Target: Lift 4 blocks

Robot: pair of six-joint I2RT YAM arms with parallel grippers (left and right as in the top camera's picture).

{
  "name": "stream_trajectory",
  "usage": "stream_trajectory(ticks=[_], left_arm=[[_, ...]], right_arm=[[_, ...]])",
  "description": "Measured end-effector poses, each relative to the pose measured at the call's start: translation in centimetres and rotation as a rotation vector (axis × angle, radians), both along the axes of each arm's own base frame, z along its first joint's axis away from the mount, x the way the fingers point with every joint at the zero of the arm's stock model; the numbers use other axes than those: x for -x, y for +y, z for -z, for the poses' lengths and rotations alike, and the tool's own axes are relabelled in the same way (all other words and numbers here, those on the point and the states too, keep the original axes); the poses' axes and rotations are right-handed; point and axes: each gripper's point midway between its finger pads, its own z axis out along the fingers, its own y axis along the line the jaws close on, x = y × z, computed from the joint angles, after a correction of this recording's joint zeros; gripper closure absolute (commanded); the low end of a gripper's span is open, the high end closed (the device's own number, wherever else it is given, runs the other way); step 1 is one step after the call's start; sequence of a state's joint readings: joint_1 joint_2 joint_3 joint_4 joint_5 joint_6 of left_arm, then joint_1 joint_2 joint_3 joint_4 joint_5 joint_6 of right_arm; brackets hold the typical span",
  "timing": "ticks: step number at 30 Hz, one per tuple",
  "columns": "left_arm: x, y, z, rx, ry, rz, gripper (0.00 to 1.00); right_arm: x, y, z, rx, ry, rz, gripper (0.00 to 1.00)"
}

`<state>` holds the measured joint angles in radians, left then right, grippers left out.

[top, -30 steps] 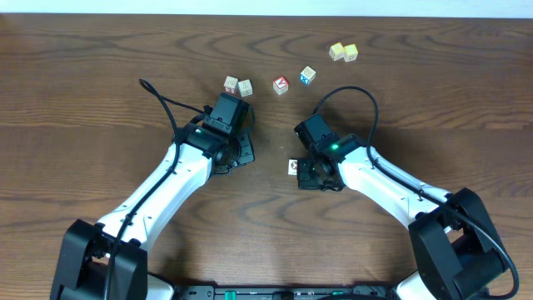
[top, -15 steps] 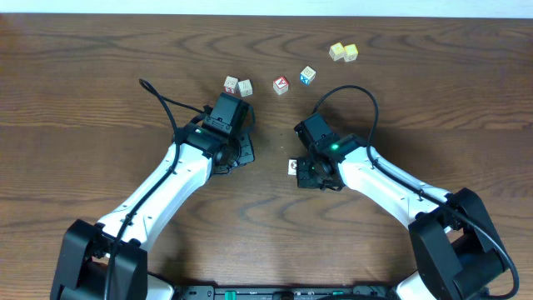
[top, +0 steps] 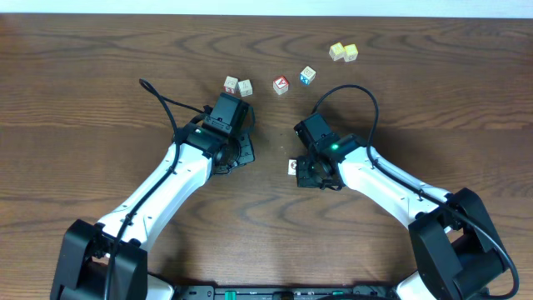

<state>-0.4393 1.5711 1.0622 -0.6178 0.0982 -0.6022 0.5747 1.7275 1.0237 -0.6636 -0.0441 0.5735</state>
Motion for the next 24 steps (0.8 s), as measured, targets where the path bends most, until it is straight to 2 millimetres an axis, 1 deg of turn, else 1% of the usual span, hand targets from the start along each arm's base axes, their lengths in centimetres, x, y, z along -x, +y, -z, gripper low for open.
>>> stream_trajectory(ticks=[24], left_arm=[[0.00,0.00,0.00,0.000,0.000,0.000,0.92]], right_arm=[[-0.29,-0.12,-0.03,0.008,-0.014,0.003,0.98]])
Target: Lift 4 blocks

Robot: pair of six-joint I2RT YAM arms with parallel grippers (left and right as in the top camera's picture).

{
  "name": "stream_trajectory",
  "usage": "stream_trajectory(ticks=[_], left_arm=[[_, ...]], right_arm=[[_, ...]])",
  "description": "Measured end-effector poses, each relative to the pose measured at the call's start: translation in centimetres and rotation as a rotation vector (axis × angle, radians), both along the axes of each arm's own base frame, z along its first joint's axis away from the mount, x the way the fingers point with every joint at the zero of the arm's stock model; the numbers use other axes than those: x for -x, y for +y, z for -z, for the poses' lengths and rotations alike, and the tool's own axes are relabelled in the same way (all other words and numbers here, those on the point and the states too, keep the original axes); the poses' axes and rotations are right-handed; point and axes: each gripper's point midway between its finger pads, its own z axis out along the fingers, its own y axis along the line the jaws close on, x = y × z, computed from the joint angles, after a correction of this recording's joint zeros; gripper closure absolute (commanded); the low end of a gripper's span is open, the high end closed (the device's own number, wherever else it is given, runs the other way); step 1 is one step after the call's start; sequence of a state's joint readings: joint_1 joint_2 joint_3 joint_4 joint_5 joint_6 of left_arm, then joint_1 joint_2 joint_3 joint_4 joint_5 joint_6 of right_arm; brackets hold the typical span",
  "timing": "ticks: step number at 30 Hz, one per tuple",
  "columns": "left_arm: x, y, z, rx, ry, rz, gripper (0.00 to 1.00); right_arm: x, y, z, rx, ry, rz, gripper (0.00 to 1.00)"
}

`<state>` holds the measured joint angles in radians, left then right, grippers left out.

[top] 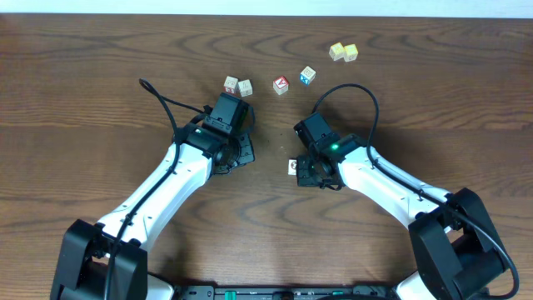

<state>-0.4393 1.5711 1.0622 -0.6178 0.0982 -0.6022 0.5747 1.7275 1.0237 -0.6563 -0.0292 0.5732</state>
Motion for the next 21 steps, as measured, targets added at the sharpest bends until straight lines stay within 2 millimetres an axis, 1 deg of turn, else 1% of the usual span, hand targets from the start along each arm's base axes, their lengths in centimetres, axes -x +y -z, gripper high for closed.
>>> stream_trajectory(ticks=[10,16,19,21], left_arm=[[0.0,0.0,0.0,0.000,0.000,0.000,0.93],[0.0,0.0,0.0,0.000,0.000,0.000,0.93],[0.0,0.0,0.0,0.000,0.000,0.000,0.93],[0.0,0.0,0.0,-0.001,0.001,0.000,0.93]], right_arm=[[0.0,0.0,0.0,0.000,0.001,-0.004,0.99],[0.7,-0.3,-0.1,0.013,0.032,-0.012,0.99],[0.8,-0.3,-1.2,0.016,0.035,-0.019,0.99],[0.6,-0.3,-2.6,0.007,0.020,-0.019,0.99]])
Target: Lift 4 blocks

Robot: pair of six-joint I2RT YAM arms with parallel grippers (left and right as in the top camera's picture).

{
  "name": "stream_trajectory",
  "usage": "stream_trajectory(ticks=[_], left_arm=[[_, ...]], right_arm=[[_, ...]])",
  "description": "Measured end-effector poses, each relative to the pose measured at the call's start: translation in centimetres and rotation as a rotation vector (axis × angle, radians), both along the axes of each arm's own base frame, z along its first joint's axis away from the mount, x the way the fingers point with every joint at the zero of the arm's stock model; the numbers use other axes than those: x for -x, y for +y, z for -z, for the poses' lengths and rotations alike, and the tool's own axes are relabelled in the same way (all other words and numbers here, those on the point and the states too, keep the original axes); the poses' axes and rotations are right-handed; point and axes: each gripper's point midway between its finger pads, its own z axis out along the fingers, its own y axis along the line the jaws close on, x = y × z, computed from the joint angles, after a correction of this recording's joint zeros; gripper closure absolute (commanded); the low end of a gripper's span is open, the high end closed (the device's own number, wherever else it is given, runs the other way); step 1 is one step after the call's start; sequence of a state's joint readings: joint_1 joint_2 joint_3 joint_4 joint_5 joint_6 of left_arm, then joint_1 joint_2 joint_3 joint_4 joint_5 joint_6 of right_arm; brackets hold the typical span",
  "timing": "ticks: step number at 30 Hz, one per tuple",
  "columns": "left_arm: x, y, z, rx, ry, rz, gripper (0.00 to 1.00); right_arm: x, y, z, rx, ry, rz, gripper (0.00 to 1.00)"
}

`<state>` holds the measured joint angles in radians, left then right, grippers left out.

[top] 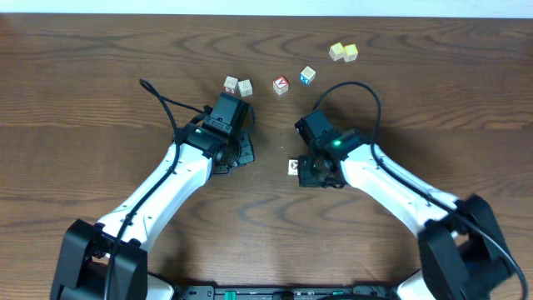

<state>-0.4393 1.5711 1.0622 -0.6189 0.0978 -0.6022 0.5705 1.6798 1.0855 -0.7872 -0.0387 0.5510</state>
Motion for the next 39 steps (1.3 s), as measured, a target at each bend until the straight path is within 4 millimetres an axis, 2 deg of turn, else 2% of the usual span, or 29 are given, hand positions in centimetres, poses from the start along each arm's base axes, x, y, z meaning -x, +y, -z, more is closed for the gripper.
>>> stream_trajectory(ticks=[2,5,9,13,19,25,34,39], left_arm=[[0.1,0.0,0.0,-0.001,0.003,0.000,0.92],[0.1,0.0,0.0,-0.001,0.003,0.000,0.93],[0.1,0.0,0.0,-0.001,0.004,0.000,0.93],[0.1,0.0,0.0,-0.001,0.004,0.000,0.92],[0.1,0.1,0.1,-0.002,0.005,0.000,0.93],[0.1,0.1,0.1,-0.002,0.006,0.000,0.93],[0.1,0.1,0.1,-0.002,0.005,0.000,0.92],[0.1,0.1,0.1,-0.002,0.006,0.000,0.93]], right_arm=[[-0.3,-0.5,-1.7,-0.010,-0.021,0.013,0.98],[-0.7,-2.7,-3.4,0.002,-0.035,0.071,0.99],[-1.3,-6.6,-3.1,0.045,0.000,0.180,0.99],[-1.4,-8.5,-1.8,0.073,0.024,0.230,0.99],[-0.5,-8.7,0.8,0.090,0.066,0.228,0.99],[-1.1,-8.4,2.2,0.087,0.068,0.227,0.99],[-1.7,-7.9,3.5,0.075,0.076,0.225,0.99],[-2.1,-7.7,3.6,0.061,0.062,0.225,0.99]])
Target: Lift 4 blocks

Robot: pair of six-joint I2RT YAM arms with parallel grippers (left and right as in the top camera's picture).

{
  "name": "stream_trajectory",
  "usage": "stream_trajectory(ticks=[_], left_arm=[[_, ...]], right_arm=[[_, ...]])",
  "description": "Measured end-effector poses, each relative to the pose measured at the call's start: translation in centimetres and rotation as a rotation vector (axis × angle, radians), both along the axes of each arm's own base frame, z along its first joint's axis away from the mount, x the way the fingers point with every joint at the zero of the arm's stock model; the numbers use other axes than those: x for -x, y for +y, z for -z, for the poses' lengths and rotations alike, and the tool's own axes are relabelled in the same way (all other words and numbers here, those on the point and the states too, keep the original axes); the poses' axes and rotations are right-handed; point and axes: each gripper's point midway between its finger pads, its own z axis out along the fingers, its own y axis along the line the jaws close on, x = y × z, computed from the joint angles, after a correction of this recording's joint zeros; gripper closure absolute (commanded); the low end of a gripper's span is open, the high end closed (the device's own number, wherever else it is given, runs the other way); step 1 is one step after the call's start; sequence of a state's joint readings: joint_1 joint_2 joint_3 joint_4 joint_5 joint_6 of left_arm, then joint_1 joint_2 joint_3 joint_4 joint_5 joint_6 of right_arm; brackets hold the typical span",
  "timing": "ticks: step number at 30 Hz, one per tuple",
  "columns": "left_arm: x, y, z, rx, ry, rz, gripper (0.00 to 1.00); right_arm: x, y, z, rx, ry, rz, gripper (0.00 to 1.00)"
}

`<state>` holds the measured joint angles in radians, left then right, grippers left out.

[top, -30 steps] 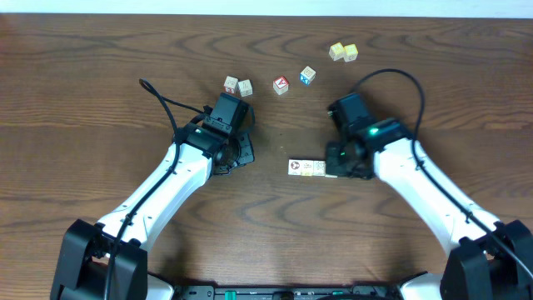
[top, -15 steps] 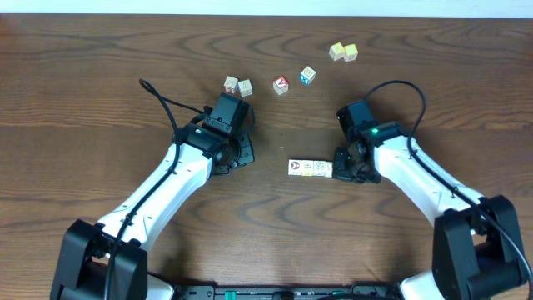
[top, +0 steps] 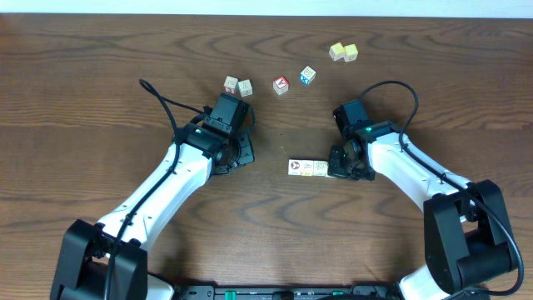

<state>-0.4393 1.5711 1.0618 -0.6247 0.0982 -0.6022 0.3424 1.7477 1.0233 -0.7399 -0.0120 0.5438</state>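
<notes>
A row of light wooden blocks (top: 307,167) lies flat at the table's middle, three of them showing side by side. My right gripper (top: 341,166) sits low at the row's right end, touching or covering it. Its fingers are hidden under the wrist, so neither their state nor a further block beneath them can be made out. My left gripper (top: 239,153) rests low on the table to the left of the row, about a hand's width away, with nothing seen in it.
Loose blocks lie along the back: two pale ones (top: 237,86), a red one (top: 281,84), a blue one (top: 308,75) and a yellow pair (top: 343,52). The right arm's black cable (top: 391,87) loops above its wrist.
My right gripper has moved to the right, from over the block row to its right end. Three blocks now show where only the left end block did. The left arm has not moved.
At all three earlier moments my right gripper hovered low over the spot at the table's middle, with only one block's end showing at its left. It shifted only slightly between them. Now it stands to the right and the row lies uncovered. The left arm stayed still throughout.
</notes>
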Motion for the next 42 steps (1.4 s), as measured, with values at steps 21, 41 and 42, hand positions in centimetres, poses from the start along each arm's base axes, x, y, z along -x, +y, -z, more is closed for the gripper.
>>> stream_trajectory(ticks=[21,41,42], left_arm=[[0.0,0.0,0.0,0.000,0.000,0.000,0.93],[0.7,-0.5,0.4,0.034,0.030,0.015,0.93],[0.8,-0.7,0.4,0.044,0.035,0.019,0.93]], right_arm=[[-0.3,0.4,-0.1,-0.023,-0.010,-0.002,0.99],[0.8,-2.1,-0.4,-0.005,0.072,0.066,0.96],[0.6,-2.6,-0.7,-0.009,0.079,0.083,0.98]])
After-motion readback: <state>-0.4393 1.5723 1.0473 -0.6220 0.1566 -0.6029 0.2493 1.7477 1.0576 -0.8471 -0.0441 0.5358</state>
